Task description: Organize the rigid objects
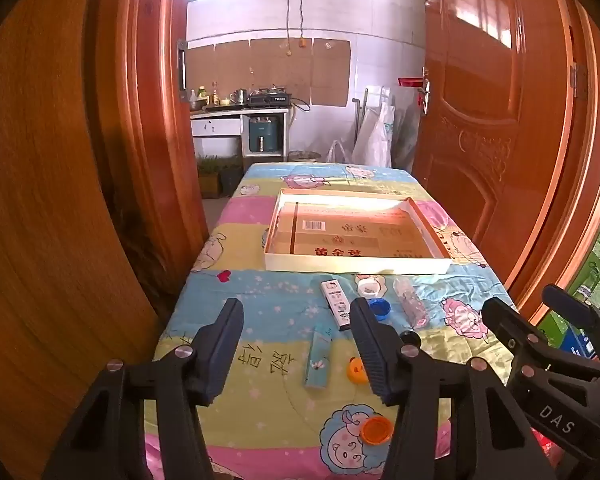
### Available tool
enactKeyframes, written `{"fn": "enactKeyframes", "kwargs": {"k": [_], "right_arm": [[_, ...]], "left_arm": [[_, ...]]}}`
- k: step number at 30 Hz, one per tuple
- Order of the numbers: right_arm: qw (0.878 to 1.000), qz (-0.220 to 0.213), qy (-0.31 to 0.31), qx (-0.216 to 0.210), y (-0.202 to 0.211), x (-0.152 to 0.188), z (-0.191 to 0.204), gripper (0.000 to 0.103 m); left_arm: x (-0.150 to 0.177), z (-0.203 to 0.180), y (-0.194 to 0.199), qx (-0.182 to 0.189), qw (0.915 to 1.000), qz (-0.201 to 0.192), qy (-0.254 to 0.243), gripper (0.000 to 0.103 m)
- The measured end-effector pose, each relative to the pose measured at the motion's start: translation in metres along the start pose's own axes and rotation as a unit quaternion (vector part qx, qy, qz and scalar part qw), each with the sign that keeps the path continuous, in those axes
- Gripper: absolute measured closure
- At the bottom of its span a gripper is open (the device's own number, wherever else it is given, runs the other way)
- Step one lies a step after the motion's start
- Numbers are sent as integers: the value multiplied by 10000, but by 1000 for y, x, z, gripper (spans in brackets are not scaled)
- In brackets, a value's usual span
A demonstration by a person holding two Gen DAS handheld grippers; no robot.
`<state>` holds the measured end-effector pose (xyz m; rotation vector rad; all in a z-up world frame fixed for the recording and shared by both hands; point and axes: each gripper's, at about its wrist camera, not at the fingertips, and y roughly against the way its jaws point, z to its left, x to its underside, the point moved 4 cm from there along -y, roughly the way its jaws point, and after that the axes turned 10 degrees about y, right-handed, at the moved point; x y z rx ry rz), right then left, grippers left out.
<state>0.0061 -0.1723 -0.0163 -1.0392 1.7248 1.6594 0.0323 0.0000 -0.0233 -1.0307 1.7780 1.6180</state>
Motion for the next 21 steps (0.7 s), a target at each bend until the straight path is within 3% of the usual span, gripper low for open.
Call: {"fn": "enactKeyframes", "kwargs": {"k": [5, 7, 21], "right_arm": [[10000, -1, -13, -14, -1, 0, 1, 18], [10000, -12, -13, -12, 0, 0, 2, 18], [10000, 14, -4, -10, 0, 1, 3, 18]], "left_arm": [[5, -12, 4, -84, 9999, -52, -116, 47], [-2, -1, 0, 52, 9999, 95, 59, 47], [1, -2, -2, 20, 10000, 19, 33, 47]]}}
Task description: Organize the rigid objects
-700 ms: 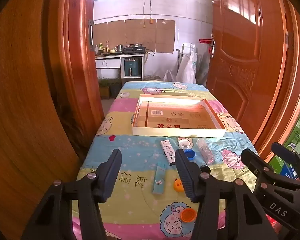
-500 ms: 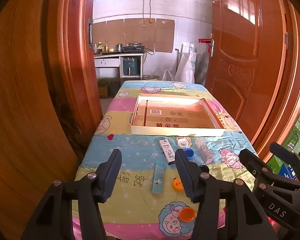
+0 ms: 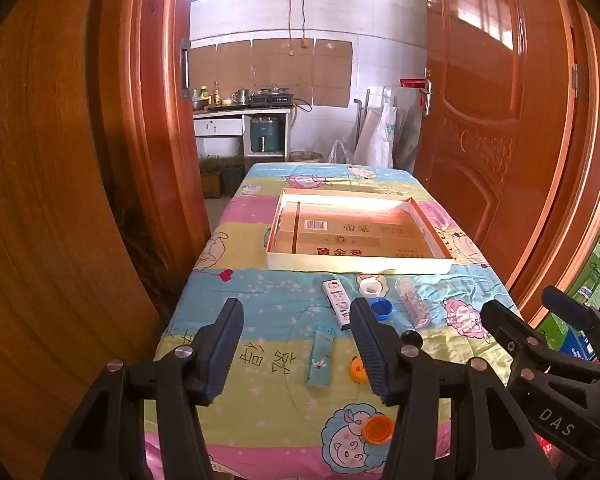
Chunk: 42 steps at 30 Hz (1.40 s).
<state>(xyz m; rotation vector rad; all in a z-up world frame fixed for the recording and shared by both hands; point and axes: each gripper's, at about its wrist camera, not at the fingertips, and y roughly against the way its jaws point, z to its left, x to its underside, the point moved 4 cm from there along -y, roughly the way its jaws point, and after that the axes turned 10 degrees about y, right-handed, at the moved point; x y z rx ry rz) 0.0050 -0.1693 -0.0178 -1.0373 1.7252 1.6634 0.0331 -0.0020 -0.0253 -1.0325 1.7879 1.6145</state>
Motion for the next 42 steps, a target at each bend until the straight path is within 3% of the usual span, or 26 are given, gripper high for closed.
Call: {"fn": "enactKeyframes", "kwargs": {"k": [42], "right_arm": [[9997, 184, -51, -121, -14, 4, 1, 18]], "left_arm": [[8, 7, -16, -105, 9997, 234, 46, 47]]}}
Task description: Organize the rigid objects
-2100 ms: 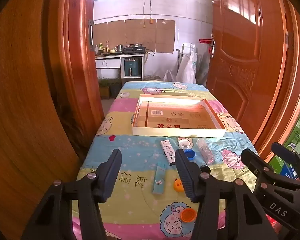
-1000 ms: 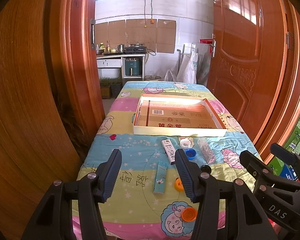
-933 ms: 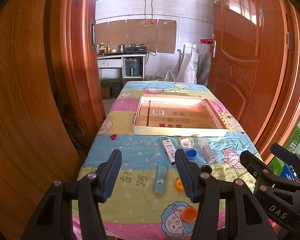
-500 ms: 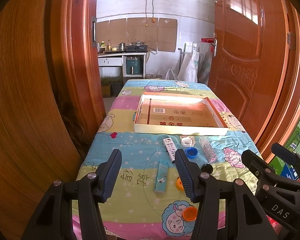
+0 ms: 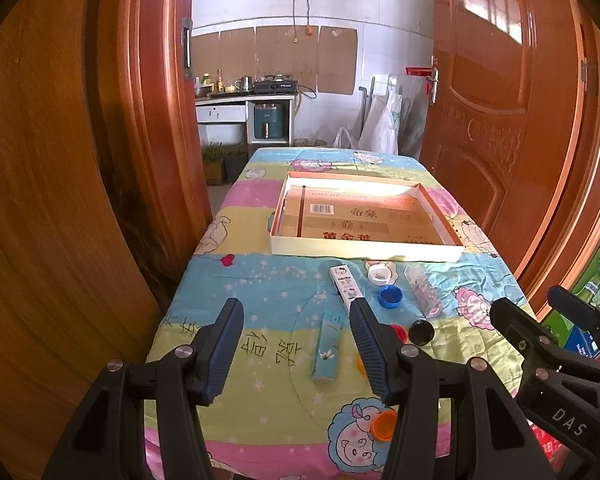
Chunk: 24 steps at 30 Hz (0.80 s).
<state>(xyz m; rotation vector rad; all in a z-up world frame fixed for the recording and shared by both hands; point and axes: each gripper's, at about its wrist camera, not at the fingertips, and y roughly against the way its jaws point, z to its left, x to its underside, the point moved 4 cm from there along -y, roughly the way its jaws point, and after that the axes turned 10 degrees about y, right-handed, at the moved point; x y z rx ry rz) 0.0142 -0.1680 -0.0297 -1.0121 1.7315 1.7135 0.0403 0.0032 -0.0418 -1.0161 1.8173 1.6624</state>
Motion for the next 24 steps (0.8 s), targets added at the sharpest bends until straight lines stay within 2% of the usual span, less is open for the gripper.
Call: {"fn": "enactKeyframes", "kwargs": {"k": [13, 24], "right_arm": [[9998, 193, -69, -70, -23, 8, -5, 18], [9989, 423, -143, -131, -53, 23, -11, 18]], "left_arm": [[12, 4, -28, -15, 9998, 193, -105, 47], [35, 3, -71, 373, 9964, 751, -154, 47]]}}
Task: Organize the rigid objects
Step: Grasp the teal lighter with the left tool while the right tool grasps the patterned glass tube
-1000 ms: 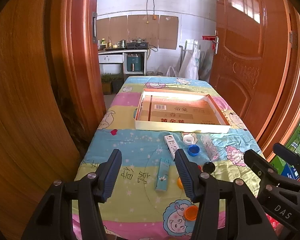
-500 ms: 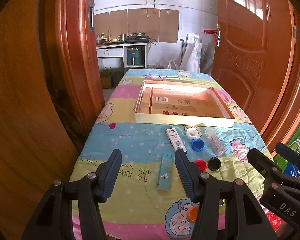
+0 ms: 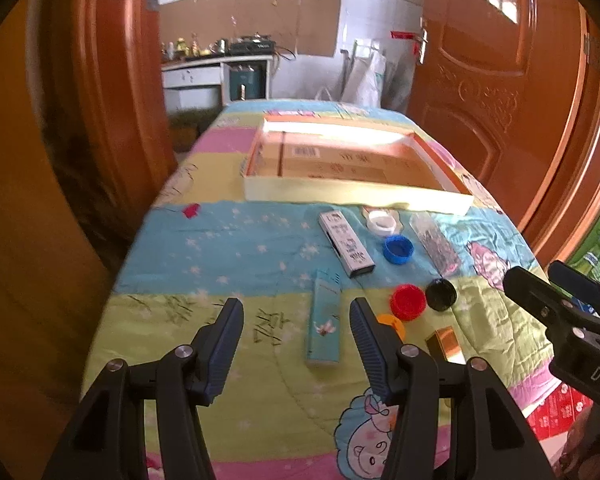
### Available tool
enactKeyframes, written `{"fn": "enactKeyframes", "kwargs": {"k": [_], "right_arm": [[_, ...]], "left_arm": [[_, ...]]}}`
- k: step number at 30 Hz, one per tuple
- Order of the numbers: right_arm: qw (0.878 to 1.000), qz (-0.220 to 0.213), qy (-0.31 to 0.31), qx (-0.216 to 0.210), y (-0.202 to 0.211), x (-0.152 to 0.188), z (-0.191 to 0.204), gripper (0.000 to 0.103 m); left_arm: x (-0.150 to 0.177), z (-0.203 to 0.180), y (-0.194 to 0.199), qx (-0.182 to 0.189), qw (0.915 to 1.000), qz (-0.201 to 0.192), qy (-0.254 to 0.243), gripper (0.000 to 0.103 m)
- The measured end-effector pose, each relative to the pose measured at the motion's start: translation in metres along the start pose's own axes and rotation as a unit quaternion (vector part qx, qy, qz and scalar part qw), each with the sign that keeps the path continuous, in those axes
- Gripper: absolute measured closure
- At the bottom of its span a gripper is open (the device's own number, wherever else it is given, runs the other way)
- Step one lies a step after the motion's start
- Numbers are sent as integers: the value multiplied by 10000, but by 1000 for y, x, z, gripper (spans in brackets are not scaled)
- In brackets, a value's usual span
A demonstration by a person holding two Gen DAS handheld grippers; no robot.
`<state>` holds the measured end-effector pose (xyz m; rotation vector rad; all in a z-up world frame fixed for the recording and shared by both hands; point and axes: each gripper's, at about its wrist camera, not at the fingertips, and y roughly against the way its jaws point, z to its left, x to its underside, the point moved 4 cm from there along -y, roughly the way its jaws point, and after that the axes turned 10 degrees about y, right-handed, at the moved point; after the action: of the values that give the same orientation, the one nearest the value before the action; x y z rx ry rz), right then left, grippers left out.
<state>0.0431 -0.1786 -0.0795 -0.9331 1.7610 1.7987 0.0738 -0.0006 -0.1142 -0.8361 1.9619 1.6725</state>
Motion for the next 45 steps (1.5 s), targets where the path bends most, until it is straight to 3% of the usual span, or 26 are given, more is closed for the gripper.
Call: {"fn": "enactKeyframes", "kwargs": {"k": [7, 12, 22, 26, 28, 32, 34, 37, 45], "right_arm": [[9997, 181, -162, -29, -18, 5, -12, 18], [9992, 284, -270, -20, -27, 8, -21, 18], [9986, 518, -104, -47, -53, 0, -28, 18], [9973, 711, -35, -202, -75, -13, -30, 20], [9963, 822, 79, -222, -87, -18, -28, 30], [9944, 942, 412, -232, -106, -26, -16, 41], [9929, 1030, 531, -251, -115, -26, -11, 62], [9906, 1190, 619, -261, -126, -22, -5, 81], [9917, 1089, 549, -408, -121, -20, -7, 83]], "left_arm": [[2, -16, -31, 60, 9993, 282, -252, 48], [1, -16, -58, -11, 9980, 522, -358, 57], [2, -3, -65, 441, 9969, 594, -257, 60], [3, -1, -65, 169, 9981, 449, -386, 81], [3, 1, -64, 192, 9982, 451, -357, 80], [2, 3, -63, 241, 9980, 463, -344, 81], [2, 3, -63, 257, 9981, 472, -317, 81], [0, 8, -62, 339, 9980, 492, -227, 81], [-11, 13, -56, 524, 9979, 382, -60, 81]]}}
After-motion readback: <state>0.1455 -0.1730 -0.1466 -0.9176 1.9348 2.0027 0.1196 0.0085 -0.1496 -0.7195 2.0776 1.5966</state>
